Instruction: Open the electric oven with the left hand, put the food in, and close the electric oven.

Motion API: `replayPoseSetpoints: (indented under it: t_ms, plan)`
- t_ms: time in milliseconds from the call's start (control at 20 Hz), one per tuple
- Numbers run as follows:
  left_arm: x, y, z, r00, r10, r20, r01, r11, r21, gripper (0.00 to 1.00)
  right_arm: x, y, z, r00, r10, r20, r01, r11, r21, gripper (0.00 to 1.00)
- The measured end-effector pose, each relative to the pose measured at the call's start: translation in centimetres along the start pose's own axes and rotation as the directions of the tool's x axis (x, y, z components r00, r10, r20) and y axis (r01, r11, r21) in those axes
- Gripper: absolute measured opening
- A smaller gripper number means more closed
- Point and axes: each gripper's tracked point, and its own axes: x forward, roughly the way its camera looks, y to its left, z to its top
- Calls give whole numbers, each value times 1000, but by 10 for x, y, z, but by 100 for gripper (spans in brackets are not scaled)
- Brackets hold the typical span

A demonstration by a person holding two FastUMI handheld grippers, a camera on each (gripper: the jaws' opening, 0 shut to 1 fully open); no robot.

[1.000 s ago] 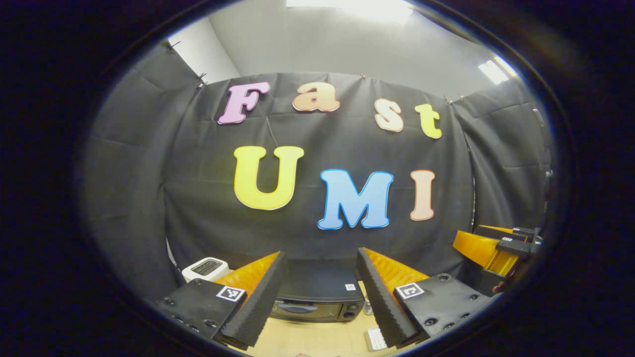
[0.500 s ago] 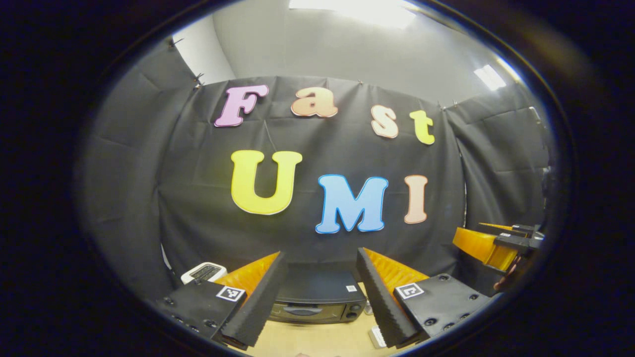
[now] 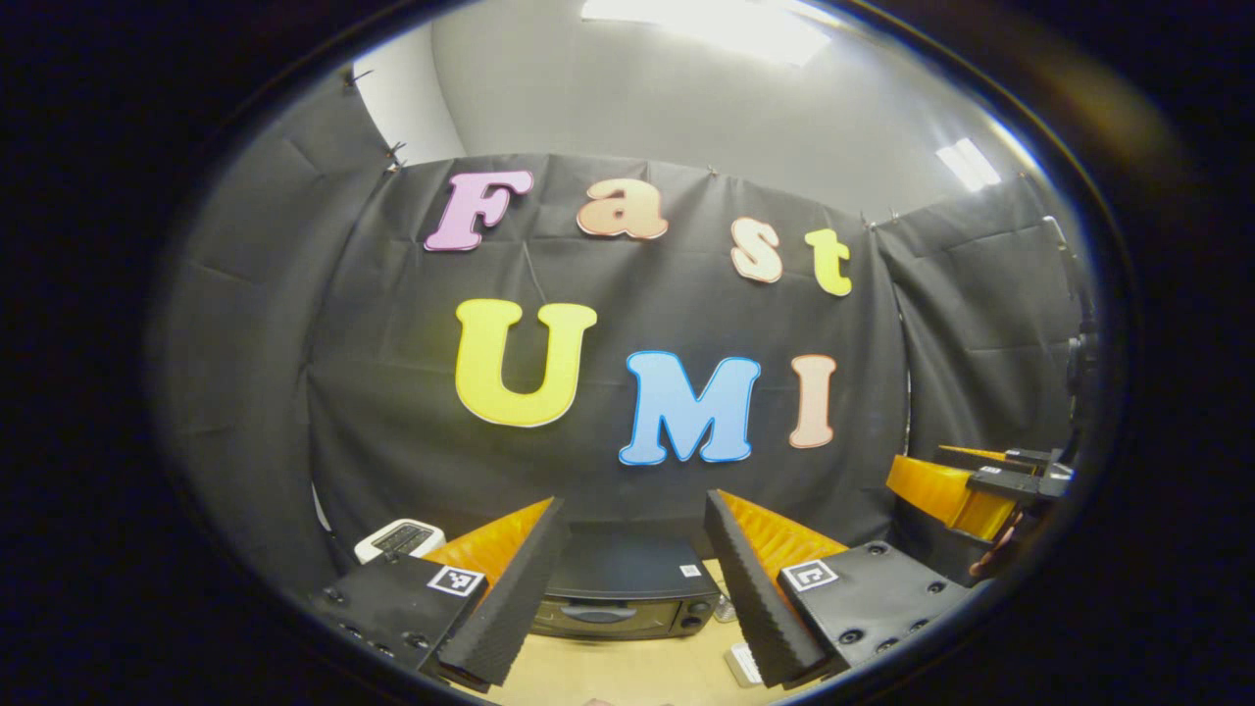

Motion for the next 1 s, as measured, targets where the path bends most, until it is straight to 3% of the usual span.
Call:
replayPoseSetpoints:
  t_ms: [100,400,450,500,650,700,750,1000]
  plan:
    - [-5,-4,-1,1000,-21,0,21,1000,1,94,-6,3,0,1000,-10,1,10,1000,2,84]
    - [-9,-8,-2,999,-54,-5,54,999,-9,94,-25,10,-5,999,-36,2,36,999,-1,84]
    - [-9,-10,-4,998,-56,-4,56,998,-17,98,-28,10,-6,999,-40,0,40,999,-1,84]
    - [-9,-11,-4,998,-57,-6,57,998,-22,94,-32,8,-10,999,-45,-6,45,999,-3,84]
    - [-13,-2,-3,1000,-12,4,12,1000,-18,92,-39,1,-20,999,-49,-20,49,999,1,84]
    - [-12,1,-3,1000,6,4,-6,1000,-19,98,-41,-4,-23,998,-51,-21,51,999,2,84]
    - [-15,2,-5,1000,22,0,-22,1000,-22,98,-40,-10,-27,998,-51,-24,51,999,6,84]
    - [-16,2,-9,995,104,-1,-104,994,-24,92,-31,-53,-44,999,-7,-46,8,1000,20,84]
